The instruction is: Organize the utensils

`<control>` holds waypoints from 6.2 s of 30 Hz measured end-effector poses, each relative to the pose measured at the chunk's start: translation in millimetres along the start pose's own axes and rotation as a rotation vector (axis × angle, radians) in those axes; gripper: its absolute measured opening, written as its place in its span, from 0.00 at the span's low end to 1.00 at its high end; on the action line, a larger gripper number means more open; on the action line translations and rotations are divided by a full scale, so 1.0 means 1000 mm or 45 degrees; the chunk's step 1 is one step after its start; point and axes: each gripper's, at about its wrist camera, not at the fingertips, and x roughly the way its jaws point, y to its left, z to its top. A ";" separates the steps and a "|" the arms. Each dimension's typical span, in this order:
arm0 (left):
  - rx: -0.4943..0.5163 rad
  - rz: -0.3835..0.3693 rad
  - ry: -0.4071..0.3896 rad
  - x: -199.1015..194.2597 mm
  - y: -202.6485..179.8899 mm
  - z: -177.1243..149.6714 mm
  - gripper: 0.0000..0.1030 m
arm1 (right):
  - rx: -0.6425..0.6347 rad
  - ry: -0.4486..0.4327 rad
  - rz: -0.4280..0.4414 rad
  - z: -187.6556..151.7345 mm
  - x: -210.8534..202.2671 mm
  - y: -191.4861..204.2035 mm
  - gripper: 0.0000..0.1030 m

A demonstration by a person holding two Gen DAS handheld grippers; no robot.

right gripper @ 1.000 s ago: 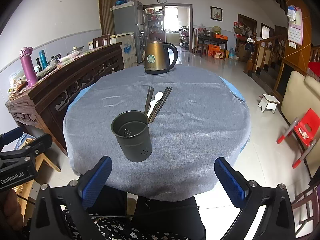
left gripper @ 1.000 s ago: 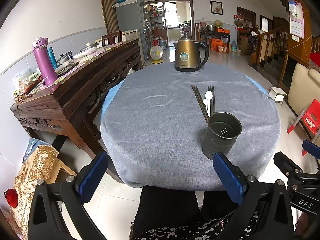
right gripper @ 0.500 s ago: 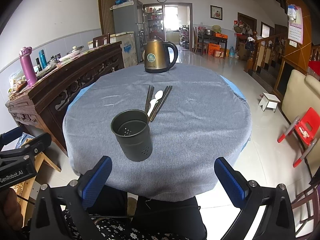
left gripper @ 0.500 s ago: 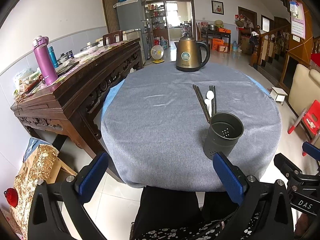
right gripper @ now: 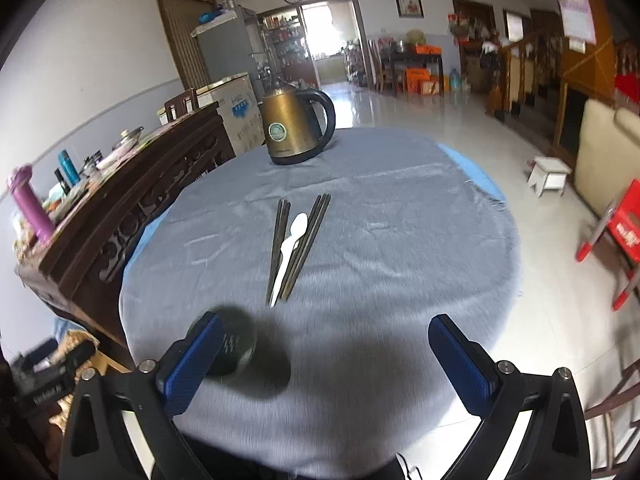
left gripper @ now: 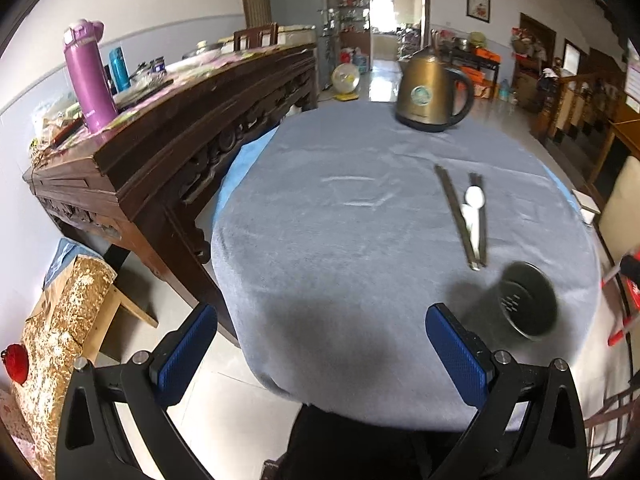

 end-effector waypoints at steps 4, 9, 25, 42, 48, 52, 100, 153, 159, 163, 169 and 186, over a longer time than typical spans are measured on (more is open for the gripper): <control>-0.002 0.026 0.051 0.034 0.003 0.017 1.00 | 0.038 0.122 0.054 0.031 0.058 -0.017 0.98; 0.024 0.026 0.133 0.079 -0.008 0.037 1.00 | 0.183 0.305 0.178 0.058 0.151 -0.034 0.83; 0.047 -0.039 0.225 0.159 -0.034 0.079 0.87 | 0.140 0.548 0.126 0.088 0.327 0.008 0.28; 0.156 -0.148 0.232 0.196 -0.095 0.111 0.86 | 0.166 0.479 0.319 0.093 0.309 -0.007 0.25; 0.139 -0.126 0.266 0.200 -0.089 0.101 0.86 | 0.113 0.449 0.294 0.106 0.329 0.012 0.57; 0.138 -0.116 0.276 0.201 -0.087 0.098 0.86 | -0.020 0.477 0.200 0.105 0.338 0.027 0.35; 0.542 -0.642 0.214 0.233 -0.195 0.127 0.16 | 0.001 0.370 0.074 0.067 0.259 -0.050 0.30; 0.658 -0.617 0.213 0.215 -0.200 0.097 0.08 | -0.013 0.348 0.057 0.038 0.230 -0.054 0.31; 0.579 -0.596 0.223 0.219 -0.173 0.100 0.06 | -0.006 0.342 0.072 0.037 0.226 -0.051 0.31; 0.495 -0.609 0.198 0.215 -0.153 0.107 0.06 | 0.005 0.308 0.096 0.040 0.219 -0.050 0.31; 0.492 -0.618 0.146 0.200 -0.144 0.115 0.06 | 0.041 0.246 0.149 0.046 0.206 -0.051 0.31; 0.463 -0.646 0.367 0.204 -0.123 0.062 0.23 | 0.090 0.333 0.158 0.026 0.226 -0.059 0.31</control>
